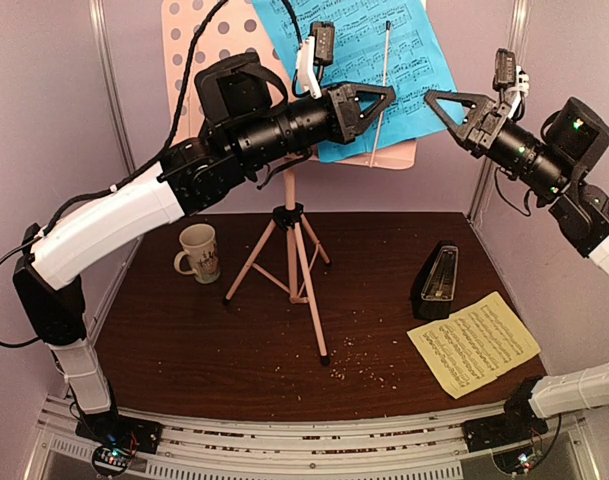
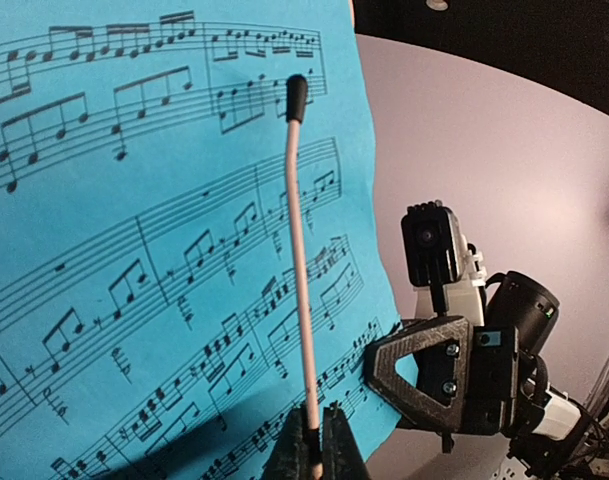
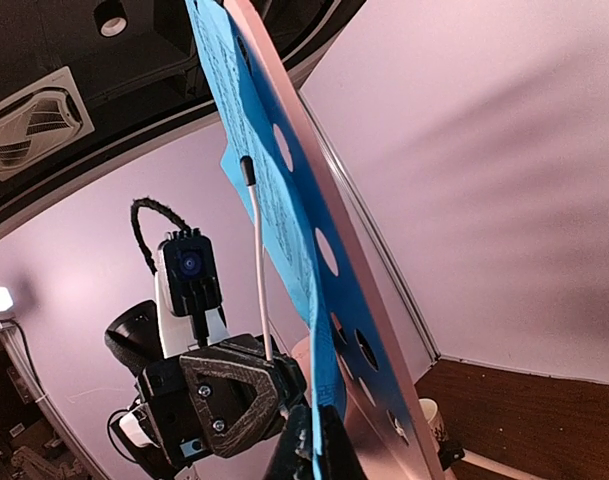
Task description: Pack up the instrument practice props
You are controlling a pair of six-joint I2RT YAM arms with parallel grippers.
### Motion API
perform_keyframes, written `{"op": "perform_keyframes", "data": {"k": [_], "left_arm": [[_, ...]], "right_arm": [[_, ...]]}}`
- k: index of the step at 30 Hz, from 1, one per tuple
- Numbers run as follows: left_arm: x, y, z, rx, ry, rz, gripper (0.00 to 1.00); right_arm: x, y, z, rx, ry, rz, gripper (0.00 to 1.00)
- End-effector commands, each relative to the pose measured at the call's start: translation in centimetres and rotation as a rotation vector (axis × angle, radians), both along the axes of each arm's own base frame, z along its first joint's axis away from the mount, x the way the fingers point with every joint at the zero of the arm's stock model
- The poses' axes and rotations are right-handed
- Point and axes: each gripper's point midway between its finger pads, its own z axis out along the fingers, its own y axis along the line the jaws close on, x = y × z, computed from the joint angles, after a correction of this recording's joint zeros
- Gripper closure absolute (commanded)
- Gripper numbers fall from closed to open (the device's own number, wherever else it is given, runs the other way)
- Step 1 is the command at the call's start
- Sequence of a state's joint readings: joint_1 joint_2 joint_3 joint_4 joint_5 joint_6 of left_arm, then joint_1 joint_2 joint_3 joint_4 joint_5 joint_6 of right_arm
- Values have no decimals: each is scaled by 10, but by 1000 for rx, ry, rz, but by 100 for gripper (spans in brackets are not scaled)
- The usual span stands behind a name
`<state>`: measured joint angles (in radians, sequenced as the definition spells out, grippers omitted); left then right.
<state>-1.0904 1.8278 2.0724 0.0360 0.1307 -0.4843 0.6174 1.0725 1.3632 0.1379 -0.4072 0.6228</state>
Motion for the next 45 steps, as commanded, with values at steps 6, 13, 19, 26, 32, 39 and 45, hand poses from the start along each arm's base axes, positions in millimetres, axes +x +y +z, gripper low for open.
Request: {"op": "perform_keyframes", "data": {"k": [6, 13, 19, 26, 32, 39, 45], "left_arm": [[-7, 7, 21, -71, -47, -2, 100], [-5, 10, 22, -74, -42, 12, 100], [-6, 10, 21, -71, -42, 9, 77], [-18, 20, 24, -82, -64, -31, 45], [-28, 33, 10, -51, -49, -51, 33], [-42, 55, -11, -24, -19, -73, 30], [-52, 70, -32, 21, 4, -82, 29]], "right_arm": [[-6, -51, 20, 139, -49, -221, 100], [4, -132, -6, 290, 76, -595, 100], [4, -177, -40, 315, 184, -820, 100], [-1, -200, -90, 301, 303, -922, 100], [-6, -209, -163, 252, 485, -971, 100], [-23, -226, -252, 277, 699, -1031, 100], [-34, -232, -300, 336, 837, -1051, 100]]}}
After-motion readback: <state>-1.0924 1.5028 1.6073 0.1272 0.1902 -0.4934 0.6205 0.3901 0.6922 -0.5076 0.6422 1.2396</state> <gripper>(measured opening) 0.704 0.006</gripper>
